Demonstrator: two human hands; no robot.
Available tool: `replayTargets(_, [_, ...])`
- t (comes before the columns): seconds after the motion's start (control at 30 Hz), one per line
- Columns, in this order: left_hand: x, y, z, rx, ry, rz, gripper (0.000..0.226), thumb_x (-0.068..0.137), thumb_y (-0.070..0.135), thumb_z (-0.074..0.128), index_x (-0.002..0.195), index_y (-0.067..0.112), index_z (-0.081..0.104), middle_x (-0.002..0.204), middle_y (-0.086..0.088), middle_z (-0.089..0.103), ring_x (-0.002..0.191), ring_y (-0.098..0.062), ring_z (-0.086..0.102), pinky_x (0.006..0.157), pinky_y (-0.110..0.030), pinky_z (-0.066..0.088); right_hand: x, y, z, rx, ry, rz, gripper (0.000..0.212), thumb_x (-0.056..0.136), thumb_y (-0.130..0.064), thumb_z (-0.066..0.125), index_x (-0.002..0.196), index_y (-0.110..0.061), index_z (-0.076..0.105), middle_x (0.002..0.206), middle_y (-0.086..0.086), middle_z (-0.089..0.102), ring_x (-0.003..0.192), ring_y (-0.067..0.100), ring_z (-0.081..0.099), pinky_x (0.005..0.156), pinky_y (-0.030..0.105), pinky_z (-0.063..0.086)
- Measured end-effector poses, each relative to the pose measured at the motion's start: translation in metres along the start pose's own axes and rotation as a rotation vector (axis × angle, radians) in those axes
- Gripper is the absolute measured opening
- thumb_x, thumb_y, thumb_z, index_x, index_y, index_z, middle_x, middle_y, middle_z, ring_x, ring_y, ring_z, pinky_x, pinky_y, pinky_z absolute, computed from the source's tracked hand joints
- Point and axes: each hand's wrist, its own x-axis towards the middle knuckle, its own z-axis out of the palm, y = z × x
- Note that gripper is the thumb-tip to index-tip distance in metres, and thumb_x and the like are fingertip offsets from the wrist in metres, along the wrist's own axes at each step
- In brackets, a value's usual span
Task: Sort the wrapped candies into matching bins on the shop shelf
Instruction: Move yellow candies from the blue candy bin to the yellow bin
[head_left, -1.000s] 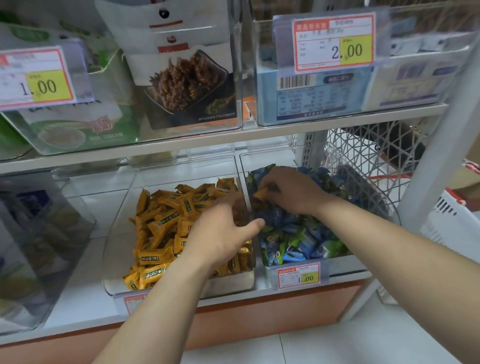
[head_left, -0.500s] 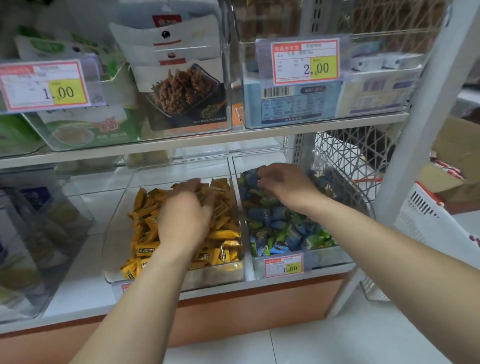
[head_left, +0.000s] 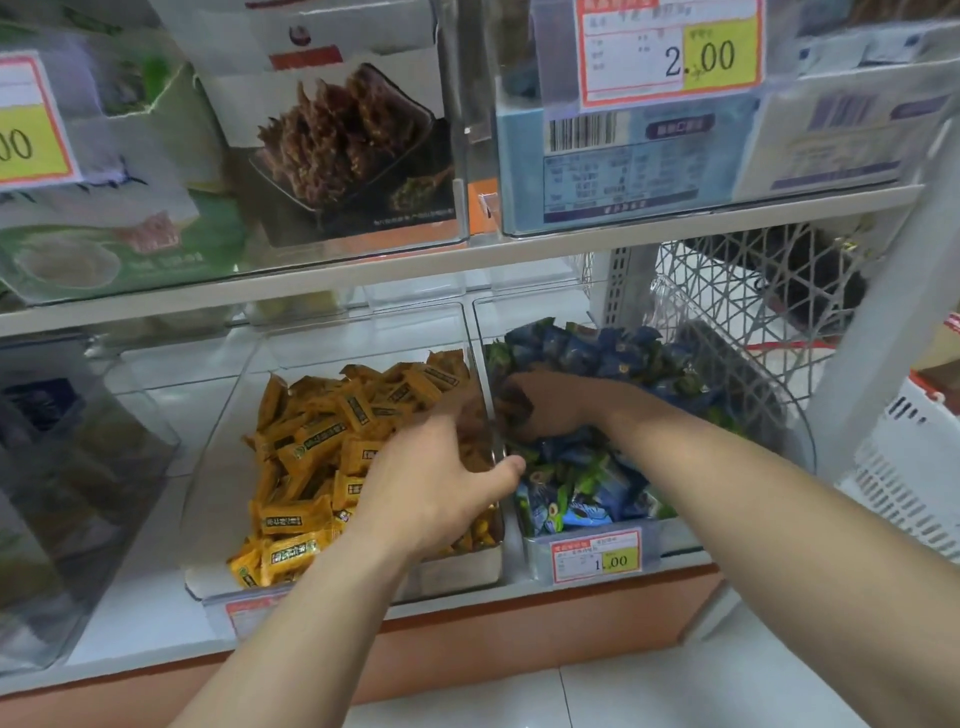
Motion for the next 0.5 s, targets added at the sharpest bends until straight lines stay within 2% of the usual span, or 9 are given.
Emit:
replayTargets(0.1, [0.0, 0.0, 0.0, -0.036, 0.005, 0.006, 0.063, 0.066, 0.076, 0.054, 0.12, 0.051, 0.038, 0.103, 0.025, 0.059, 0.098, -0.006, 0.061, 0.081, -0.031, 0.055, 0.004, 0.004, -0.001, 0.015, -0.044, 0.02, 0.052, 0.081, -0.033, 0.074, 0.125, -0.016, 0.051, 0.125, 0.009, 0.056, 0.112, 0.028, 0.057, 0.097, 0.045, 0.05])
replayTargets(0.2, [0.0, -0.001, 0.0, -0.055, 0.005, 0.023, 0.065, 0.066, 0.076, 0.054, 0.122, 0.051, 0.036, 0.102, 0.028, 0.056, 0.1, -0.003, 0.06, 0.081, -0.028, 0.054, 0.001, 0.005, 0.004, 0.044, -0.025, 0.015, 0.085, 0.082, -0.033, 0.074, 0.154, -0.024, 0.03, 0.154, 0.008, 0.031, 0.137, 0.031, 0.04, 0.111, 0.046, 0.04])
replayTargets(0.27, [0.0, -0.002, 0.0, -0.05, 0.006, 0.026, 0.069, 0.065, 0.077, 0.053, 0.125, 0.049, 0.037, 0.102, 0.029, 0.056, 0.1, -0.002, 0.06, 0.08, -0.026, 0.053, -0.001, 0.004, 0.008, 0.087, -0.005, 0.011, 0.093, 0.082, -0.033, 0.074, 0.158, -0.029, 0.022, 0.158, 0.006, 0.021, 0.142, 0.032, 0.033, 0.113, 0.047, 0.038])
replayTargets(0.37, [0.001, -0.003, 0.001, -0.045, 0.009, 0.028, 0.073, 0.065, 0.078, 0.053, 0.129, 0.046, 0.038, 0.107, 0.027, 0.057, 0.102, -0.003, 0.06, 0.081, -0.027, 0.053, -0.003, -0.001, 0.004, 0.078, 0.006, 0.023, 0.077, 0.08, -0.034, 0.075, 0.149, -0.024, 0.041, 0.146, 0.009, 0.04, 0.13, 0.031, 0.046, 0.106, 0.045, 0.045])
replayTargets(0.43, [0.0, -0.003, 0.001, -0.045, 0.011, 0.035, 0.075, 0.065, 0.078, 0.052, 0.131, 0.046, 0.038, 0.106, 0.028, 0.055, 0.102, -0.003, 0.059, 0.081, -0.025, 0.052, -0.004, -0.006, 0.002, 0.059, 0.005, 0.02, 0.053, 0.081, -0.031, 0.075, 0.129, -0.016, 0.059, 0.125, 0.011, 0.061, 0.113, 0.028, 0.059, 0.097, 0.043, 0.051])
replayTargets(0.5, [-0.001, -0.003, 0.0, -0.049, 0.01, 0.041, 0.076, 0.064, 0.078, 0.052, 0.132, 0.045, 0.039, 0.102, 0.029, 0.054, 0.102, -0.002, 0.059, 0.081, -0.025, 0.051, -0.005, -0.009, 0.006, 0.067, 0.011, 0.024, 0.035, 0.084, -0.028, 0.072, 0.113, -0.01, 0.067, 0.109, 0.011, 0.069, 0.102, 0.028, 0.065, 0.092, 0.043, 0.054])
